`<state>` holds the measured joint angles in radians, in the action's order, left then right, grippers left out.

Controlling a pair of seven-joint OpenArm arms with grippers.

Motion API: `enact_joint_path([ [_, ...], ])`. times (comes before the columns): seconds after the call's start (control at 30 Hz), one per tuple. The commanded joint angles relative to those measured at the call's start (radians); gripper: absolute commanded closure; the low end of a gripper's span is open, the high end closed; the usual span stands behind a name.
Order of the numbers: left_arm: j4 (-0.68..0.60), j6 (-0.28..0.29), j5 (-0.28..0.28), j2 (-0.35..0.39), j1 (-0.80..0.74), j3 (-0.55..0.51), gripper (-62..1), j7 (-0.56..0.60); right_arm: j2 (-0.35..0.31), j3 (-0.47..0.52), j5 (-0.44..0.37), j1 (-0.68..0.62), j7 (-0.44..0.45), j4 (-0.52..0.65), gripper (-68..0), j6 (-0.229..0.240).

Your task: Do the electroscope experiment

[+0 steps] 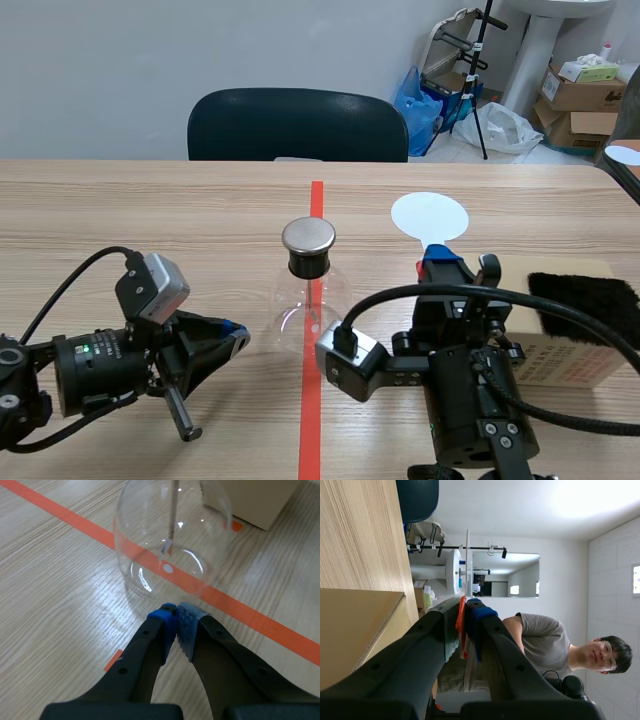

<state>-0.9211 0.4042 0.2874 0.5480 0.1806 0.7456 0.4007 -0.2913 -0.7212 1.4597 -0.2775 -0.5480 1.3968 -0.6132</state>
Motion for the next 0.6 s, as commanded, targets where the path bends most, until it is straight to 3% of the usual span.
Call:
enact_joint_path([
  [0.0,-0.009,0.002,0.007,-0.012,0.013,-0.011,-3.2,0.016,-0.005,0.006,0.001,0.014,0.002,0.023,-1.0,-0.008],
  [0.1,0.028,0.002,0.007,-0.031,0.037,-0.011,-3.1,0.016,-0.004,0.006,0.001,0.014,0.012,0.023,-1.0,-0.031],
  [0.57,0.039,0.003,0.007,-0.038,0.05,-0.011,-3.1,0.037,0.0,0.006,0.001,0.014,0.014,0.023,-1.0,-0.031],
])
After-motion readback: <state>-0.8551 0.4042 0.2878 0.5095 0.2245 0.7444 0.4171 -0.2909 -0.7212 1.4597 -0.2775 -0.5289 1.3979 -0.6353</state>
